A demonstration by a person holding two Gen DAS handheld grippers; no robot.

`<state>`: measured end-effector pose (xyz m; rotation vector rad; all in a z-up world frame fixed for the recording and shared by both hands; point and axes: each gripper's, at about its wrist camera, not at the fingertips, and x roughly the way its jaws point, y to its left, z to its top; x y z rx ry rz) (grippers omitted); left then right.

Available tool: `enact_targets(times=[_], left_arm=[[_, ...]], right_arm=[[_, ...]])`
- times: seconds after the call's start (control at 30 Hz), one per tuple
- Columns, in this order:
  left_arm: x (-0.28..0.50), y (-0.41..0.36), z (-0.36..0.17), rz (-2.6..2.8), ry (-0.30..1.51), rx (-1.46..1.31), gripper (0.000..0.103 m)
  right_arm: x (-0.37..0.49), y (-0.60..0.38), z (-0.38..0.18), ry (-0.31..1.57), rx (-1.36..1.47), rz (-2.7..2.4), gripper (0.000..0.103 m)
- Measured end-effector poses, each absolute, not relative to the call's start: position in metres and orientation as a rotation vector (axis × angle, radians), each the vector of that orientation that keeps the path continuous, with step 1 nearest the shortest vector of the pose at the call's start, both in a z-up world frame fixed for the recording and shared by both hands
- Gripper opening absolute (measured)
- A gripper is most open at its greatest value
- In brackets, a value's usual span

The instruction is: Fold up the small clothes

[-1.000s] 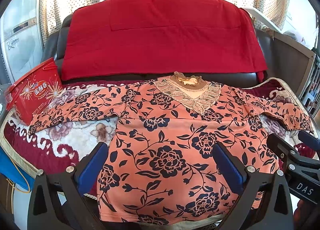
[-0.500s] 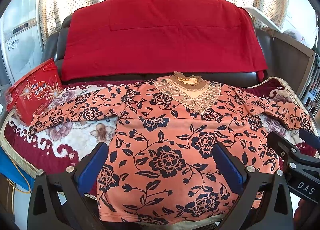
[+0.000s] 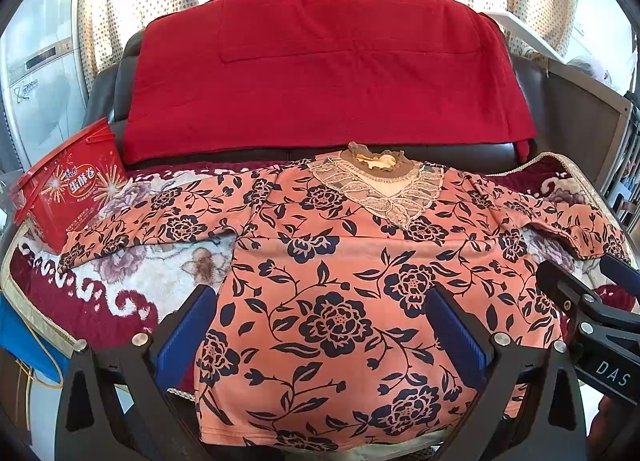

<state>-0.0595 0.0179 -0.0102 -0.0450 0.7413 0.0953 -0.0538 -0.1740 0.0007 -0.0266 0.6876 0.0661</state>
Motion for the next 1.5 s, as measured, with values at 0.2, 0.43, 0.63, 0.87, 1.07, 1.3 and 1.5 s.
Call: enact_targets(times=[0.2,0.43,0.63,0.87,1.07,1.3,1.5], left_arm=[[-0.059,0.017,-0.011,0.096,0.742,-0.044,0.103],[-0.053,0.015,-0.019,0.095,0.755,-0.036,0.103],[-0.04,0.023,-0.047,0.122,0.812,-0.011,0.103],[-0.011,0.024,-0.102,0.155,0.94,0.059,0.103],[0.013,0.018,-0.126,0.151,0.979,0.108,0.103],[0.037,0.024,-0.136,0.125,0.943,0.077,0.103],[0.035,0.057,-0.154,0.057,0.966,-0.217,0.103]], right_arm=[[-0.052,-0.174,-0.001,0.69,-0.026,0.066,0.103],[-0.048,-0.177,-0.005,0.697,-0.013,0.075,0.103],[-0.049,-0.233,-0.024,0.67,0.16,0.148,0.103],[-0.031,-0.429,-0.072,0.584,0.775,0.046,0.103],[-0.018,-0.567,-0.105,0.402,1.111,-0.124,0.095],[0.003,-0.623,-0.108,0.343,1.141,-0.281,0.093],[0.033,-0.63,-0.094,0.401,1.056,-0.366,0.06]])
